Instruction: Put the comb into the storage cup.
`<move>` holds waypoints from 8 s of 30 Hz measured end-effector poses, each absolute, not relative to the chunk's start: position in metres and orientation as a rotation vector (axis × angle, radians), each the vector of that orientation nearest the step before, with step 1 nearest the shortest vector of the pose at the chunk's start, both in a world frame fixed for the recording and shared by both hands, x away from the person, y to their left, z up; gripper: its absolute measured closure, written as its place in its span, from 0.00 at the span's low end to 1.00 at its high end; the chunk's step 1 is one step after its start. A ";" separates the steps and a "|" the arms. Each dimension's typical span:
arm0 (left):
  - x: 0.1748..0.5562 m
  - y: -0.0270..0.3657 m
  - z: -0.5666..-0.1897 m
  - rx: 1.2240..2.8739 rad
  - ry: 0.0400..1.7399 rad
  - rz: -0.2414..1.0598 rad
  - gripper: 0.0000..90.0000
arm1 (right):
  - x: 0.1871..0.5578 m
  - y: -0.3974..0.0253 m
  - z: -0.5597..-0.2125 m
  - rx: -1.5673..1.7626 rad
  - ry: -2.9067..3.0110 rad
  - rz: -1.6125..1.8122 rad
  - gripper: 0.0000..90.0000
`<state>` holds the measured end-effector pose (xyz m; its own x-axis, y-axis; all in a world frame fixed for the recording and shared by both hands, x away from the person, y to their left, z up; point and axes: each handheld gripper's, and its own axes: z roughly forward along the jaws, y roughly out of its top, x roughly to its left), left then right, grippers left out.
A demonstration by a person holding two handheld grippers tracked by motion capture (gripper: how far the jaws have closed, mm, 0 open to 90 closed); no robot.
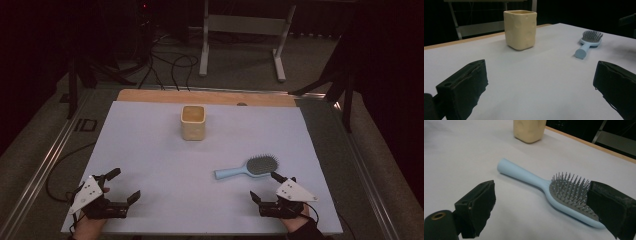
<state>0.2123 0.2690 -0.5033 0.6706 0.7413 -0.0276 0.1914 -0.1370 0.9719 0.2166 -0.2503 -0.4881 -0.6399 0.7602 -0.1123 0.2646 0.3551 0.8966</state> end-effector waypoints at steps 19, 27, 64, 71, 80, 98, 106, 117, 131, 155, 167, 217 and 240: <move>0.212 0.270 -0.503 1.674 0.767 0.569 0.00 | 0.215 -0.243 -0.455 0.861 2.123 1.245 0.10; 0.212 0.269 -0.503 1.675 0.763 0.569 0.00 | 0.219 -0.237 -0.435 0.823 2.097 1.262 0.10; 0.212 0.271 -0.502 1.666 0.768 0.569 0.00 | 0.265 -0.196 -0.399 0.752 2.138 1.313 0.10; 0.212 0.271 -0.502 1.664 0.769 0.568 0.00 | 0.274 -0.184 -0.402 0.749 2.176 1.320 0.10; 0.212 0.272 -0.502 1.660 0.769 0.568 0.00 | 0.286 -0.169 -0.411 0.762 2.242 1.327 0.10; 0.212 0.272 -0.503 1.661 0.768 0.566 0.00 | 0.310 -0.141 -0.439 0.775 2.323 1.314 0.10; 0.212 0.272 -0.503 1.662 0.765 0.565 0.00 | 0.320 -0.133 -0.458 0.813 2.363 1.273 0.10; 0.212 0.272 -0.503 1.663 0.765 0.564 0.00 | 0.328 -0.128 -0.471 0.850 2.405 1.229 0.25; 0.212 0.272 -0.503 1.664 0.764 0.564 0.00 | 0.339 -0.123 -0.483 0.919 2.426 1.102 0.77; 0.212 0.272 -0.503 1.669 0.765 0.565 0.00 | 0.340 -0.114 -0.498 0.972 2.530 0.972 1.00; 0.212 0.272 -0.503 1.671 0.765 0.566 0.00 | 0.332 -0.119 -0.504 0.993 2.558 0.959 1.00; 0.212 0.271 -0.503 1.670 0.772 0.570 0.00 | 0.250 -0.155 -0.504 0.934 2.673 0.908 1.00; 0.213 0.270 -0.503 1.678 0.771 0.570 0.00 | 0.221 -0.221 -0.506 1.080 2.610 0.810 1.00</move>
